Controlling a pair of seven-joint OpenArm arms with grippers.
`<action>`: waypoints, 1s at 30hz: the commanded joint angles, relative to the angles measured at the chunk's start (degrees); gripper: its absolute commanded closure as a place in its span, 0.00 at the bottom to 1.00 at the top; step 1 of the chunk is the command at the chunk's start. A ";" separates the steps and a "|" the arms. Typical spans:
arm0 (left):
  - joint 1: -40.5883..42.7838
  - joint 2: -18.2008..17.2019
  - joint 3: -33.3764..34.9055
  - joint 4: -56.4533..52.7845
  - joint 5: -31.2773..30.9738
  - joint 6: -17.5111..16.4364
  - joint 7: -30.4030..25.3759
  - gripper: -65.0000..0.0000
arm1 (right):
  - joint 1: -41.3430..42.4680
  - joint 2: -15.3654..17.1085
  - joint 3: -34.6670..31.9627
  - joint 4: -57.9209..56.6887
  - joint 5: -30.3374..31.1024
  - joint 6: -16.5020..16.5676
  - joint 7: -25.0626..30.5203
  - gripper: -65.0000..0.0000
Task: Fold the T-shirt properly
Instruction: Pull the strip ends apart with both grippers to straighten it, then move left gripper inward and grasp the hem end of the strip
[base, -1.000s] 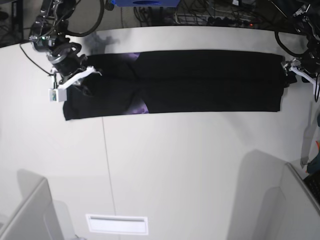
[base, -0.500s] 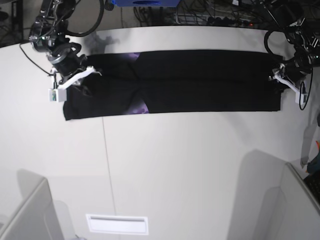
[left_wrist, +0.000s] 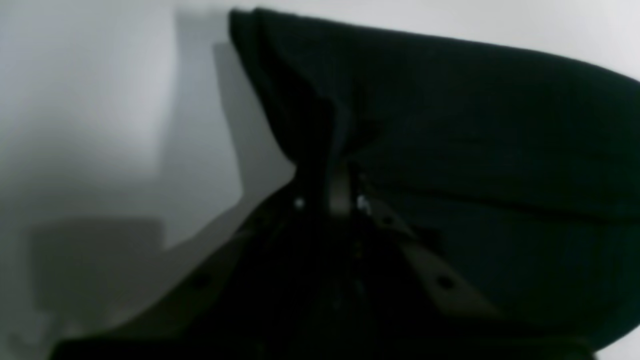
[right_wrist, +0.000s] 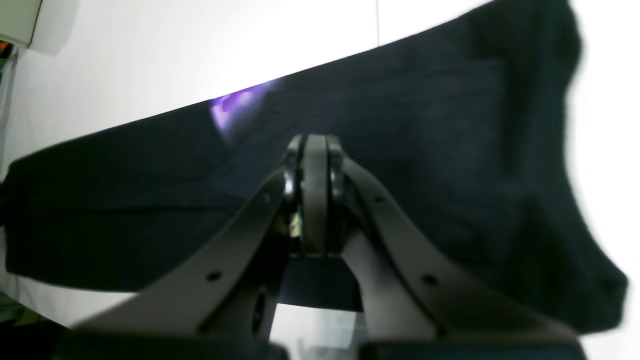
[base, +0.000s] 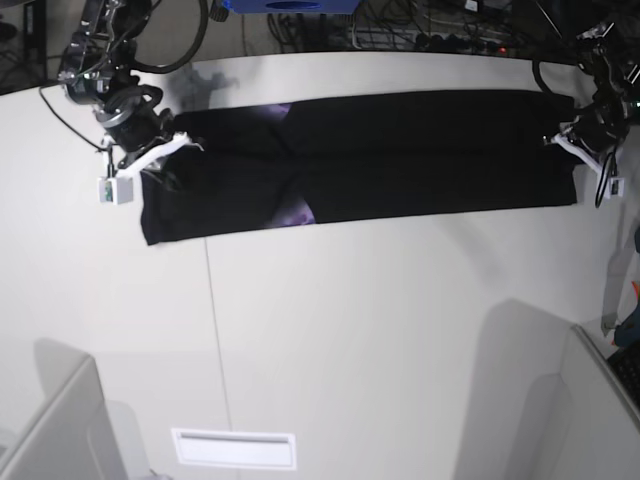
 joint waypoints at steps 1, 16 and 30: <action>0.37 -1.50 -0.43 5.04 -1.24 0.53 -1.98 1.00 | 0.12 0.33 0.12 1.23 0.83 0.69 1.33 1.00; 11.97 10.11 18.99 29.57 -1.24 12.75 -2.15 1.00 | 0.21 0.24 0.20 1.32 0.83 0.69 1.33 1.00; 5.64 14.94 31.57 28.34 -1.59 21.71 -1.89 1.00 | 0.12 0.42 0.20 1.32 0.83 0.69 1.33 1.00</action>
